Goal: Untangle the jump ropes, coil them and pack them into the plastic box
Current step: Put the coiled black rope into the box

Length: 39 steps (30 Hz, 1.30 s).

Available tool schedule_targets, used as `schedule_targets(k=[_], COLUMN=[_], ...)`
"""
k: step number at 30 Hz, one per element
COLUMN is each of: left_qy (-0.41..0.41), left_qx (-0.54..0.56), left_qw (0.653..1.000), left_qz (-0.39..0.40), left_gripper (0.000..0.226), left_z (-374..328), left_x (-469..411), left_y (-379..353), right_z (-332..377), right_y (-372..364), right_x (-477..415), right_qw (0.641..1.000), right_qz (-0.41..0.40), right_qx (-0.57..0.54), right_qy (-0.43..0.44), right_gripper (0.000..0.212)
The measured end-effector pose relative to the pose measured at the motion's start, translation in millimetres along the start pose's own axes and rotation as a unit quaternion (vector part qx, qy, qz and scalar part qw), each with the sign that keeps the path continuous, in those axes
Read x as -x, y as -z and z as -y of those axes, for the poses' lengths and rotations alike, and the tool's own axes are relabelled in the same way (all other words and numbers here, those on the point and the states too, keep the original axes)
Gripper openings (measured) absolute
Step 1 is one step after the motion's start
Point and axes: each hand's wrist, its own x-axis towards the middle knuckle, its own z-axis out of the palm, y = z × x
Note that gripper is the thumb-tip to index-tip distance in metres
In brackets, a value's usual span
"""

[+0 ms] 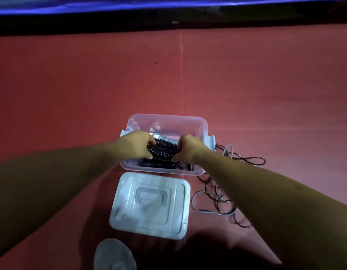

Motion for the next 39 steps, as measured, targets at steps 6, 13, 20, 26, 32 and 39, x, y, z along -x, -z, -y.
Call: schedule_targets(k=[6,13,20,26,32,39], left_qy=[0.009,-0.041,-0.128,-0.112,-0.018,-0.077], left_qx=[0.011,0.037,0.036,0.014,-0.124,-0.117], left_qw=[1.000,0.998,0.991,0.994,0.992,0.990], left_qz=[-0.019,-0.033,-0.010,0.011,0.022,0.029], left_gripper=[0.024,0.015,0.019,0.030,0.039,0.023], left_z=[-10.5,-94.2,-195.0,-216.1,-206.5,-193.2], left_x=[-2.2,16.3,34.7,19.6,-12.6,-20.9], left_y=[3.3,25.5,-11.6,-93.5,-134.6,-128.3], right_z=[-10.2,-78.8,-171.4,-205.1,-207.6,-203.7], right_y=[6.7,60.2,26.3,-23.4,-37.6,-34.6], right_x=[3.3,69.3,123.6,134.3,106.6,77.6], right_qw=[0.998,0.976,0.983,0.983,0.986,0.987], right_qz=[-0.051,-0.204,-0.062,-0.073,-0.064,-0.072], right_qx=[0.010,-0.071,-0.039,-0.114,-0.141,-0.140], right_qy=[0.018,-0.020,-0.168,-0.124,-0.061,-0.012], right_gripper=[0.040,0.020,0.073,0.058,0.078,0.055])
